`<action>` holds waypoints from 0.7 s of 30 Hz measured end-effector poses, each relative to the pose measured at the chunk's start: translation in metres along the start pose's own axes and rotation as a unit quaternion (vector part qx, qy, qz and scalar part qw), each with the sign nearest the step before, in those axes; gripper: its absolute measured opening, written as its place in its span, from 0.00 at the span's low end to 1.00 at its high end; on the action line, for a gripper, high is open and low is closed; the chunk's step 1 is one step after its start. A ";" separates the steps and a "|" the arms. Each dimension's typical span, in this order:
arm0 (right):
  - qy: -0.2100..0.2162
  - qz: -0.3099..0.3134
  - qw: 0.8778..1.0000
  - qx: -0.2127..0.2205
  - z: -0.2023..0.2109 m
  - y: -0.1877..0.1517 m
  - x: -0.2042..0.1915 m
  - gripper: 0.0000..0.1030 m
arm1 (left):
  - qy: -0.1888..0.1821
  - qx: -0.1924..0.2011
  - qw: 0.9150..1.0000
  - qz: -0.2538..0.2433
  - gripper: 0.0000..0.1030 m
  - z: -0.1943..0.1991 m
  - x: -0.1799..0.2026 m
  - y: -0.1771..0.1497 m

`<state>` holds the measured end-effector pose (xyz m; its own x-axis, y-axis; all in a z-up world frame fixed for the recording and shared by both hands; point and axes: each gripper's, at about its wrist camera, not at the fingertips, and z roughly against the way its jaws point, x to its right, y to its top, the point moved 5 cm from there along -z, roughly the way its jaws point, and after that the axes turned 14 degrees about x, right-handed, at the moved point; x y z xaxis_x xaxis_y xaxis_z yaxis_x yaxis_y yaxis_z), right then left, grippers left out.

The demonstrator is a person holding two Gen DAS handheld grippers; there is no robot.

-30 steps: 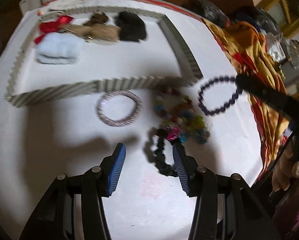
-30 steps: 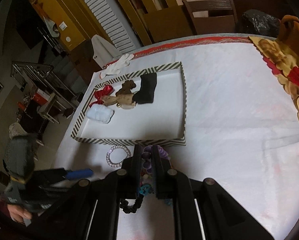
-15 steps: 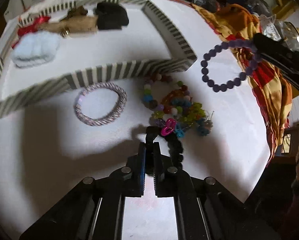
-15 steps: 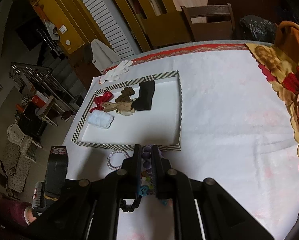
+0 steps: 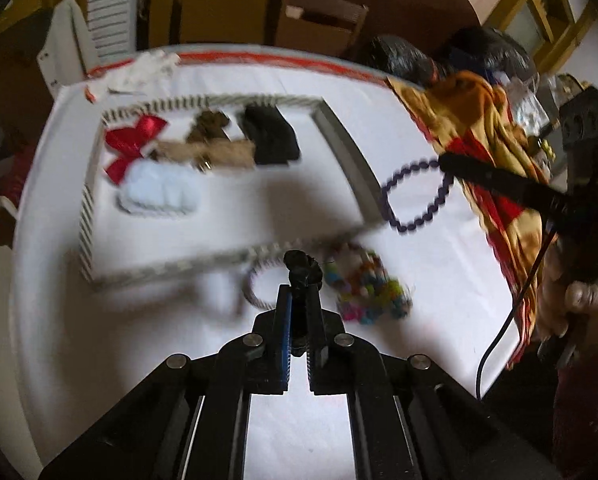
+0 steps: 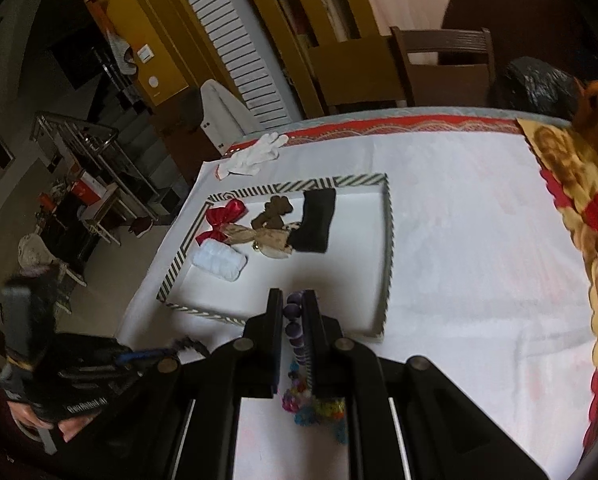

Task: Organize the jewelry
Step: 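Carry the purple bracelet and black scrunchie into the tray and open both tools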

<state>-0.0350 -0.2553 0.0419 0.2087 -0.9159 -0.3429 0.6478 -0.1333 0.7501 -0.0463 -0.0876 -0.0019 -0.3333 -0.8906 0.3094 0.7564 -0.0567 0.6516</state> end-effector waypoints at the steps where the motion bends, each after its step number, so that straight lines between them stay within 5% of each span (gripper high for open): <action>1: -0.001 0.005 1.000 -0.002 -0.004 0.002 -0.002 0.09 | 0.005 0.005 1.000 0.002 0.03 0.001 -0.002 0.003; 21: -0.004 0.047 0.996 -0.075 -0.079 0.006 0.005 0.09 | 0.047 -0.014 0.999 0.013 0.02 -0.065 -0.017 0.026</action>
<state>0.0275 -0.2310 0.0001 0.2688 -0.9246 -0.2701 0.7276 0.0112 0.6859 0.0159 -0.1035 -0.0353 -0.2608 -0.9301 0.2587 0.7802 -0.0452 0.6239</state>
